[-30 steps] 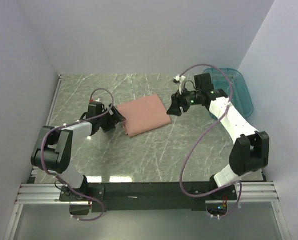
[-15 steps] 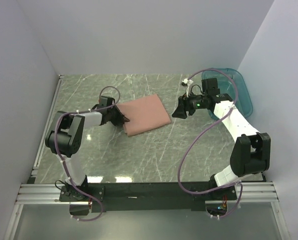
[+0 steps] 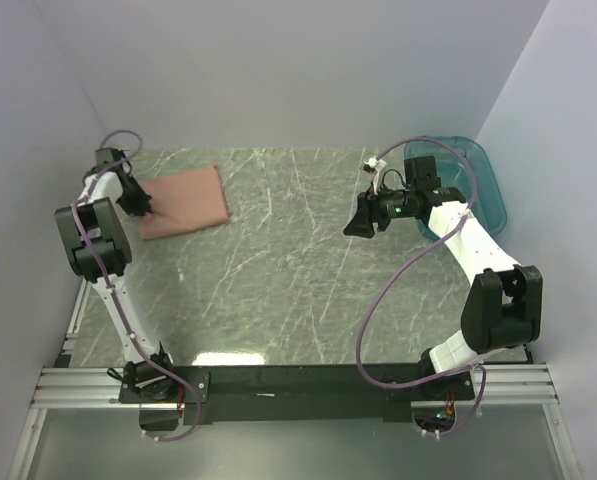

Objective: Fold and stack the t-shirts

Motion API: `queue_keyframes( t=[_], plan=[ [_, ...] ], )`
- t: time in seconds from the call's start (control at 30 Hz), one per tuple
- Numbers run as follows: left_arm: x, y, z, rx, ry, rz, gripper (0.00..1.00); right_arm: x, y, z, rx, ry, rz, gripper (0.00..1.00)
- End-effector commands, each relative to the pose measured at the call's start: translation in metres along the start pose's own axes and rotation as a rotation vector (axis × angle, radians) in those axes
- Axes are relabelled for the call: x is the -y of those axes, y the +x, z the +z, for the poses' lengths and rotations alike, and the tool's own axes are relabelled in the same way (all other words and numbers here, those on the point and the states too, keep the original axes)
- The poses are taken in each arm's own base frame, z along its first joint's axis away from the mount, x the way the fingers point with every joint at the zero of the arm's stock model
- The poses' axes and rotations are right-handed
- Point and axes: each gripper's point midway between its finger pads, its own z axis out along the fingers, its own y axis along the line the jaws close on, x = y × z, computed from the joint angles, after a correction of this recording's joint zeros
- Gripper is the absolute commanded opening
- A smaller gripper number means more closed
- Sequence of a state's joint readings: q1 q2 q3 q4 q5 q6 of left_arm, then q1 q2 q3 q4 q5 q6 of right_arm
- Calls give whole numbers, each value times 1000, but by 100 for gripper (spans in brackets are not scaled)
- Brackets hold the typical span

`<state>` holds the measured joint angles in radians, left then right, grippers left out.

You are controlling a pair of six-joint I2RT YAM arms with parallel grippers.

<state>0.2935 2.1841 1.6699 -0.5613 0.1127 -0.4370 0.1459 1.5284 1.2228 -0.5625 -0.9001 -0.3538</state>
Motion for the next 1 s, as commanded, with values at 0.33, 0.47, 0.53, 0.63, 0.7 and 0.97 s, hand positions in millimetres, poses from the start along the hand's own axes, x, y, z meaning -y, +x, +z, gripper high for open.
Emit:
queue_keyframes(
  t=[0.33, 0.47, 0.53, 0.63, 0.7, 0.97],
  plan=[
    [-46, -73, -43, 128, -228, 93, 56, -6, -6, -5, 12, -21, -39, 65],
    [-25, -88, -120, 337, -175, 95, 57, -1, -5, -8, 4, 19, -54, 65],
    [-22, -78, -162, 422, -165, 100, 57, 2, -5, -11, 0, 47, -71, 65],
    [-7, -56, -208, 530, -65, 112, 57, 12, -3, -18, -16, 131, -104, 65],
    [5, -48, -251, 639, 28, 110, 58, 22, -1, -26, -32, 215, -138, 65],
    [33, 57, -276, 646, 434, 159, 99, 30, -14, -84, 79, 522, -284, 70]
  ],
)
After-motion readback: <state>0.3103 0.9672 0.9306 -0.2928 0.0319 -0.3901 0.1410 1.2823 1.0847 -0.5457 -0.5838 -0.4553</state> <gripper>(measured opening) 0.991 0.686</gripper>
